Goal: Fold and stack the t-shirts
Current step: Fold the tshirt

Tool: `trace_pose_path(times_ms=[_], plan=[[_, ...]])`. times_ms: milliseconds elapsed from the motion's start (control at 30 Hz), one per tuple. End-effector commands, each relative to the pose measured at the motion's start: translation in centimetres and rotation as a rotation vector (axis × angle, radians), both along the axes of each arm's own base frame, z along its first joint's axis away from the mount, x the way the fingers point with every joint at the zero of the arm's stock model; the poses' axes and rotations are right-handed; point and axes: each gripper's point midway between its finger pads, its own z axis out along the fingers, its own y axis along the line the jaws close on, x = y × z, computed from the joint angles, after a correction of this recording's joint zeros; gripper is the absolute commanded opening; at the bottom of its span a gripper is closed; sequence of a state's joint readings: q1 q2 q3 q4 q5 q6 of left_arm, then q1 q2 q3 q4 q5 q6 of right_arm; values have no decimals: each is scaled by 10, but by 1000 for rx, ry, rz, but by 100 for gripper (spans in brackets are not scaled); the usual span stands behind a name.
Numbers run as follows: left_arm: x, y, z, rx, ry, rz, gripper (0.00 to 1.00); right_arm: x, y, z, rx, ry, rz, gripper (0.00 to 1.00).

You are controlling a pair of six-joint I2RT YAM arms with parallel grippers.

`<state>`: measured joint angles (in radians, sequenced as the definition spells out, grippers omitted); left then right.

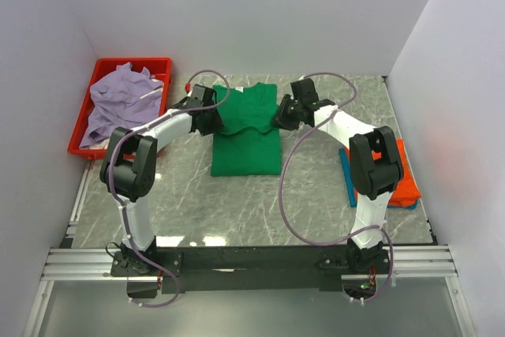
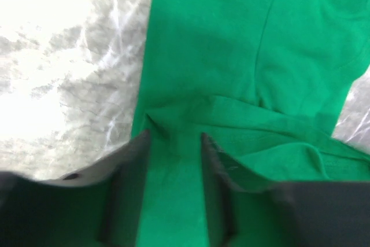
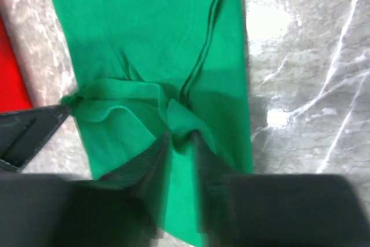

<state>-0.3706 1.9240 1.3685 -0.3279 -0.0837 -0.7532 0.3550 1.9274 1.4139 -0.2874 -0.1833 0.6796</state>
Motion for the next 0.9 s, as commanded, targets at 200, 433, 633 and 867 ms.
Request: trace_pose_path(times_ms=[200,433,633,867], plan=[[10,13,60,-36,-127,9,68,11,-13,38,-16,-67,21,54],[-31,-23,66,-160,-126,-60,25,-30,3,35,-50,-72,74,51],[-53,-56,37,-234,-72,-111,1,-54,29,3,-83,-35,125,50],[-81,-54,-10,-236,8,-80,1,-83,40,-44,-181,49,152,48]])
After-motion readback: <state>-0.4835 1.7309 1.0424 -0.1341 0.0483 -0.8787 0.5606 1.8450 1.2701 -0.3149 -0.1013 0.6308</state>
